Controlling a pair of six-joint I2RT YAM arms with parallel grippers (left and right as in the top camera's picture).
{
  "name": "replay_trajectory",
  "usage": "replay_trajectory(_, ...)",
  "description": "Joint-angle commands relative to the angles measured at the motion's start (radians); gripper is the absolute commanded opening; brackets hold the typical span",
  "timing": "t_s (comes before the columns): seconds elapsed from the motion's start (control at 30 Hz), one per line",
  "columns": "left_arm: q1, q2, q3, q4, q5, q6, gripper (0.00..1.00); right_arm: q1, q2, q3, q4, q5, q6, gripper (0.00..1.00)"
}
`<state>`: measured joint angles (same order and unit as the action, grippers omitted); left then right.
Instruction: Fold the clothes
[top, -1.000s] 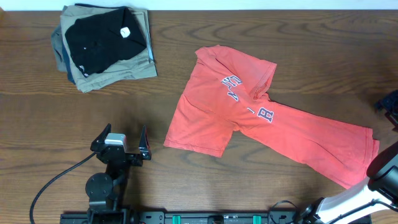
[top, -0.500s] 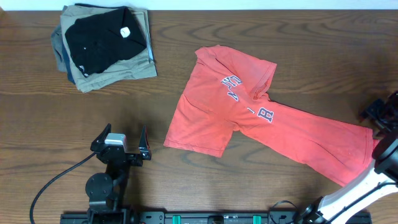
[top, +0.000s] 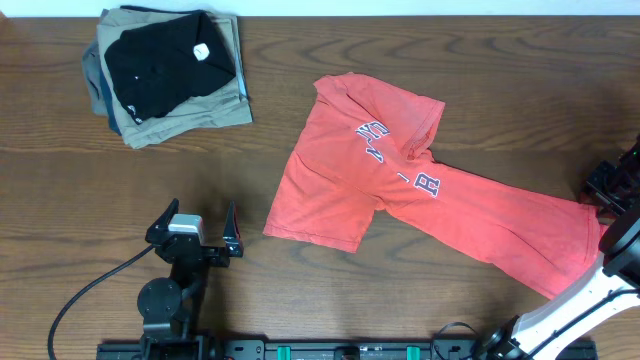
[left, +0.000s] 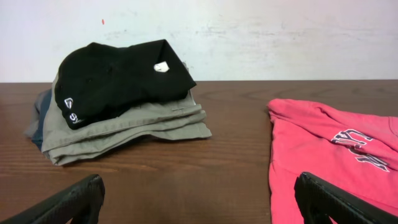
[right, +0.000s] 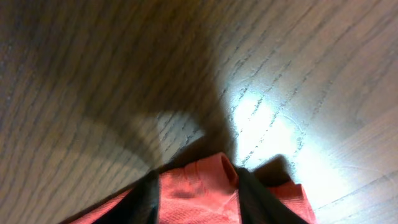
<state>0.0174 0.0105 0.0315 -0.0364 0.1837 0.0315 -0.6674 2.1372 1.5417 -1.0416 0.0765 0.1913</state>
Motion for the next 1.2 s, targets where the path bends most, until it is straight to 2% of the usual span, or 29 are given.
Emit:
replay_trajectory(0.0,-0.003,-0.006,-0.027,-0.014,0.006,0.013,0.98,-0.001,0.002,-0.002,-0.001,0.006,-0.005,0.34)
replay_trajectory(0.13,-0.003,-0.006,-0.027,-0.014,0.006,0.013,0.98,-0.001,0.002,-0.001,-0.004,0.006,-0.005,0.24)
replay_trajectory(0.3,-0.003,-0.006,-0.027,-0.014,0.006,0.013,0.98,-0.001,0.002,0.003,-0.014,0.006,0.0,0.01)
replay_trajectory(0.57,-0.003,-0.006,-0.027,-0.014,0.006,0.013,0.98,0.001,-0.001,0.139,-0.159,0.043,0.099,0.01)
replay_trajectory(0.77,-0.003,-0.006,-0.027,-0.014,0.006,0.013,0.98,0.017,-0.05,0.235,-0.242,-0.096,0.1,0.01)
replay_trajectory(0.9,-0.003,-0.006,-0.027,-0.014,0.006,0.013,0.98,0.036,-0.145,0.237,-0.237,-0.164,0.103,0.01)
replay_trajectory(1.17,-0.003,-0.006,-0.027,-0.014,0.006,0.013,0.98,0.07,-0.408,0.237,-0.232,-0.164,0.158,0.01)
